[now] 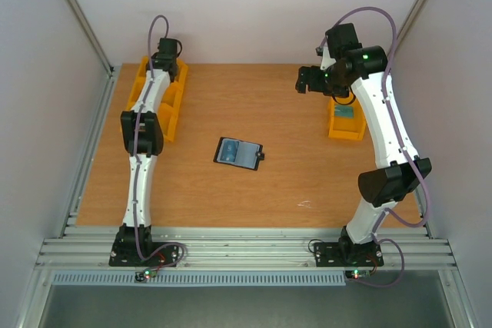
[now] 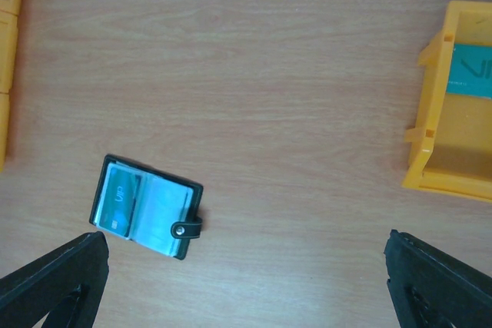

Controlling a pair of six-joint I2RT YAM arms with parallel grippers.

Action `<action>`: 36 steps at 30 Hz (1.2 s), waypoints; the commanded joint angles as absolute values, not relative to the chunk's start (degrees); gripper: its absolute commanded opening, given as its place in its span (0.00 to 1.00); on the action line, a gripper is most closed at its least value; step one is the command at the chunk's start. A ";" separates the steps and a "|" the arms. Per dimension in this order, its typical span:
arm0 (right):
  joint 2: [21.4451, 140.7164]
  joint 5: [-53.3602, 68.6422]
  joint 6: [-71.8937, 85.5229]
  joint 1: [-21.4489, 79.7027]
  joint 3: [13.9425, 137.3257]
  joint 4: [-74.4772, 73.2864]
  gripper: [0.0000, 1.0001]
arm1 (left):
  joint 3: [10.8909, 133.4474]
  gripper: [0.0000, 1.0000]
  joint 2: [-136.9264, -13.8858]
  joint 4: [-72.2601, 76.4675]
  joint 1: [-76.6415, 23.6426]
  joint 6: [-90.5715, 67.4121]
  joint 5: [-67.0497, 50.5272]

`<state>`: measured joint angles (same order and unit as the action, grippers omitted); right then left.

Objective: Take the credit cards out of the card holder

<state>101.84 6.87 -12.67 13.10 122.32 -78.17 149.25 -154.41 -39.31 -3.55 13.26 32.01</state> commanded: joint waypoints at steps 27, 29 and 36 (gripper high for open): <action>102.06 7.62 -13.36 12.83 123.74 -80.04 0.99 | 150.73 0.57 -153.21 -34.59 -3.57 9.22 26.31; 101.75 8.00 -13.36 12.83 123.75 -79.75 0.99 | 150.13 0.63 -151.28 -34.71 -3.59 9.14 24.62; 99.23 12.73 -13.84 12.83 122.10 -76.69 0.99 | 148.37 0.79 -142.47 -34.94 -3.60 10.25 18.27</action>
